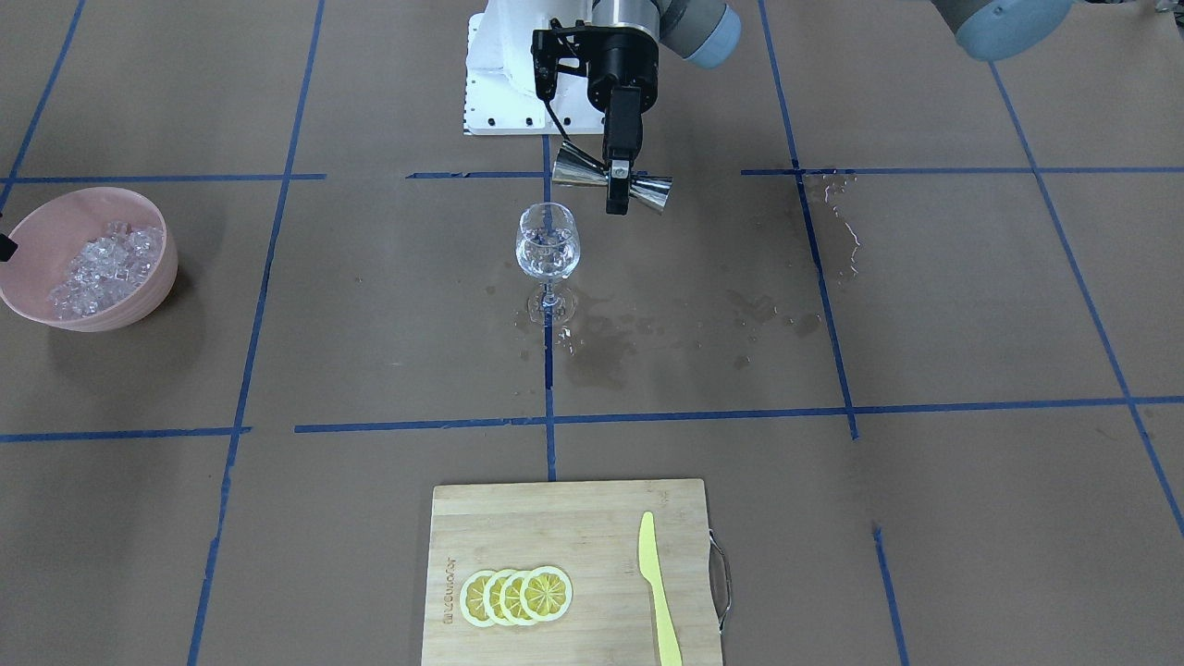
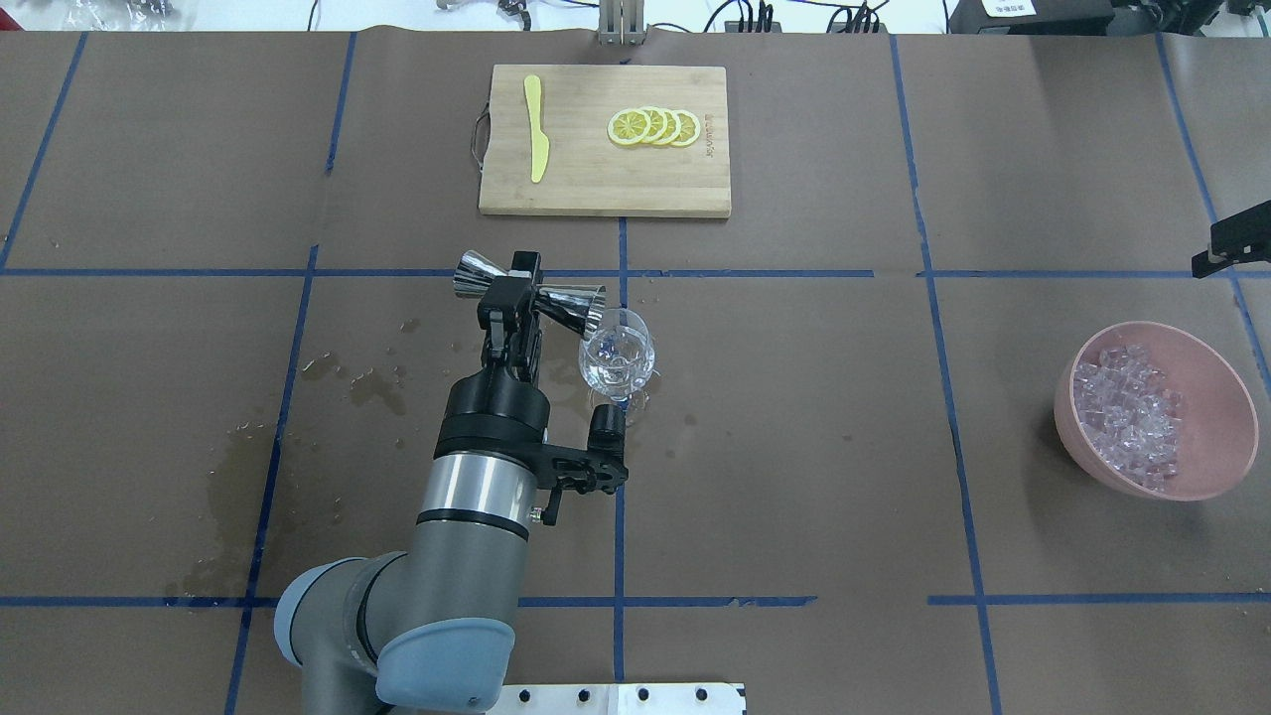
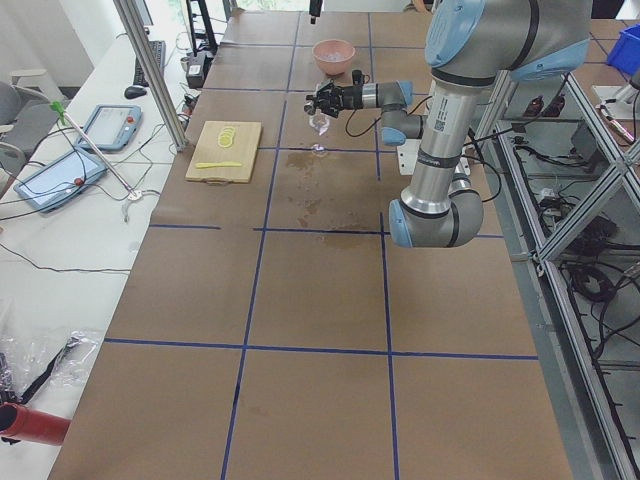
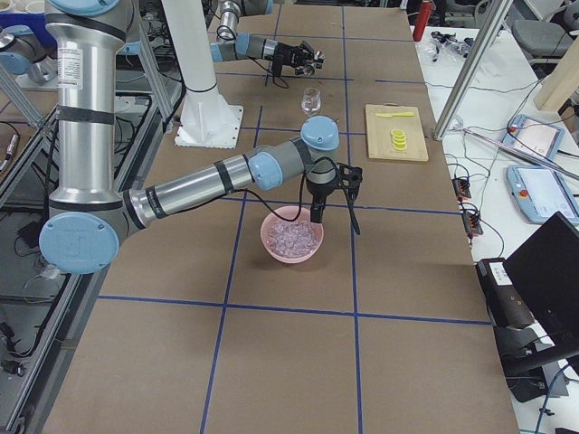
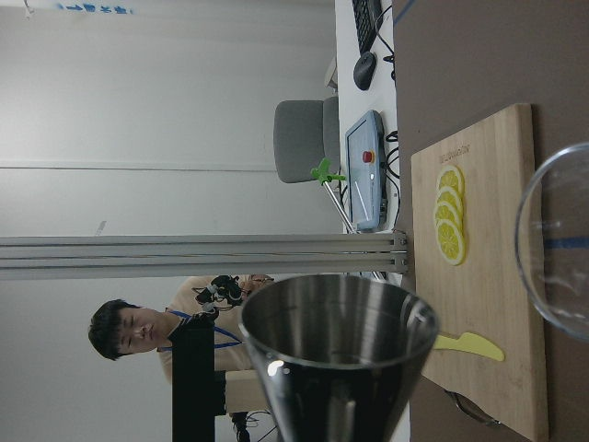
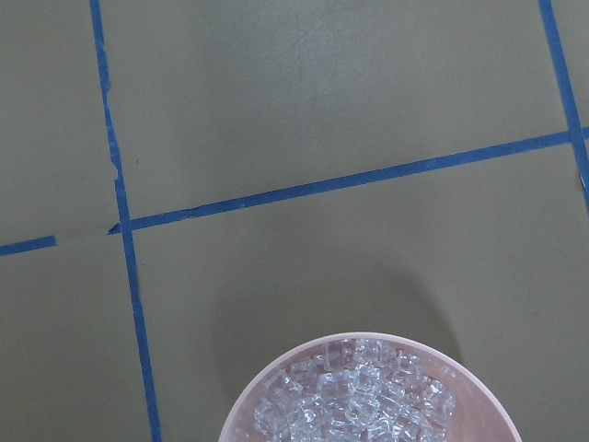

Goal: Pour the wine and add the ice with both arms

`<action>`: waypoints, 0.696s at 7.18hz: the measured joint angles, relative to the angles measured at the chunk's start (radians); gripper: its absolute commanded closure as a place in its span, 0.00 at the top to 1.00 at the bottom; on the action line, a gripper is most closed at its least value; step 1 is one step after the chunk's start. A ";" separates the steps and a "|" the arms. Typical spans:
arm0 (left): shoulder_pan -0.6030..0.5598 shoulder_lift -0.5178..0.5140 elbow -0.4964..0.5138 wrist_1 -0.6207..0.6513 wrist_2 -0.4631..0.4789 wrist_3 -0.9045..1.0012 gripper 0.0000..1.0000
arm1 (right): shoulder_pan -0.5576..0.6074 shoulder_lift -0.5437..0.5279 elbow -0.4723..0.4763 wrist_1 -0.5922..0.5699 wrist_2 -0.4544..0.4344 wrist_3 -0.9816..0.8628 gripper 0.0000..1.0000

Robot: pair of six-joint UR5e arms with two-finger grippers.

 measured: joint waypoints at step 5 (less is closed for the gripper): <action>0.001 0.015 0.037 -0.313 -0.003 -0.297 0.00 | 0.000 0.000 0.002 0.001 -0.014 -0.005 1.00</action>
